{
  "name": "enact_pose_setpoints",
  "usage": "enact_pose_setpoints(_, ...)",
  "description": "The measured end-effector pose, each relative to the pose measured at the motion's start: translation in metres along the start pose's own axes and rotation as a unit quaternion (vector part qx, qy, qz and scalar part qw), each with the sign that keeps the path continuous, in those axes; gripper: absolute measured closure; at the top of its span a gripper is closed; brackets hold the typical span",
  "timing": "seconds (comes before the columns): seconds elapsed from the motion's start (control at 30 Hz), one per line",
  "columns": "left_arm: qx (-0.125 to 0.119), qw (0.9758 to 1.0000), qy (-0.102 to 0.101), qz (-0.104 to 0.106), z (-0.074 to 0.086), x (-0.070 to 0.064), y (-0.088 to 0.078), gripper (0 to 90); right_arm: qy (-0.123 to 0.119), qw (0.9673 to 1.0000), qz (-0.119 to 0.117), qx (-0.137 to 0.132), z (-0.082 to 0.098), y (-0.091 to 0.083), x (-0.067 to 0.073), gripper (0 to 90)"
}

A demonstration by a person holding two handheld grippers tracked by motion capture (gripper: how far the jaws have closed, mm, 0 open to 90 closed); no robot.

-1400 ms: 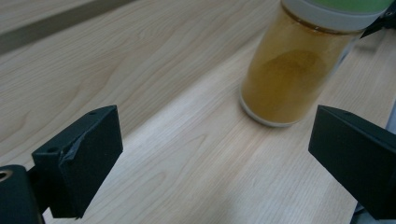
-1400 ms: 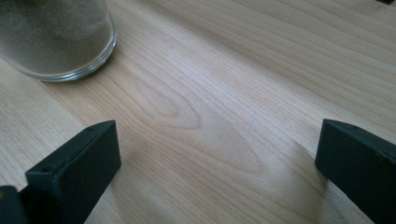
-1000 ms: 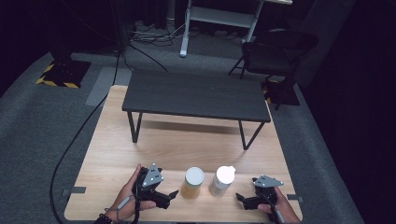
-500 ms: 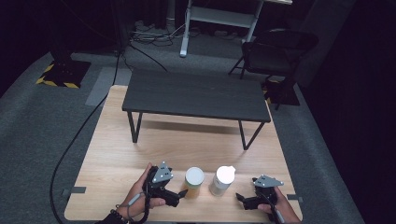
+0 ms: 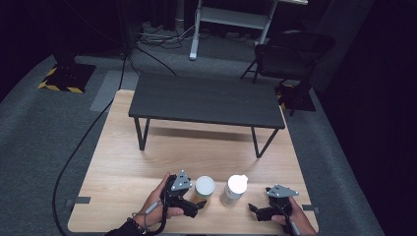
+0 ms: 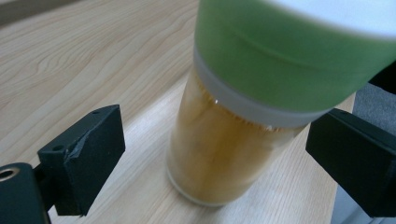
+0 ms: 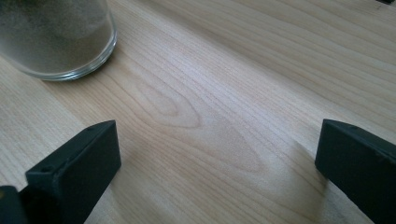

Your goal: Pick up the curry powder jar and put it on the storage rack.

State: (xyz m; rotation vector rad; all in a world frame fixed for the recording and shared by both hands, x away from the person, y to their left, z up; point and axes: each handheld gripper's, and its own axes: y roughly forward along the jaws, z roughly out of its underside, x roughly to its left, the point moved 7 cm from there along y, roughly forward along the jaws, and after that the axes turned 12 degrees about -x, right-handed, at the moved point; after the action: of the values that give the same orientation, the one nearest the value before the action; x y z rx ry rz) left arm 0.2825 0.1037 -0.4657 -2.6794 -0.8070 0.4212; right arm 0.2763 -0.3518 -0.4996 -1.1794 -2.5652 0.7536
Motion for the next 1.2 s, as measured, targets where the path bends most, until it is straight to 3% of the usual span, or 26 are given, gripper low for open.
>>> enact_pose_setpoints(0.37,-0.009,0.9999,-0.009,0.009,0.003,-0.003,0.018,7.4,-0.001,1.0,-0.001,0.0,0.0,0.0,0.0,0.0)
enact_pose_setpoints(0.43,-0.009,0.9999,-0.003,0.01,0.004,-0.004,0.02,9.3,-0.001,1.0,-0.001,0.0,0.0,0.0,0.0,0.0)
enact_pose_setpoints(0.63,-0.031,0.9995,0.009,0.003,0.01,-0.008,0.023,28.2,-0.001,1.0,-0.001,0.0,0.0,0.0,0.0,0.0)
enact_pose_setpoints(0.87,-0.038,0.999,0.023,-0.002,0.011,-0.01,0.023,30.0,-0.001,1.0,-0.001,0.0,0.0,0.0,0.0,0.0)
enact_pose_setpoints(1.2,-0.046,0.9986,0.025,-0.007,0.005,-0.013,0.022,31.7,-0.001,1.0,-0.001,0.0,0.0,0.0,0.0,0.0)
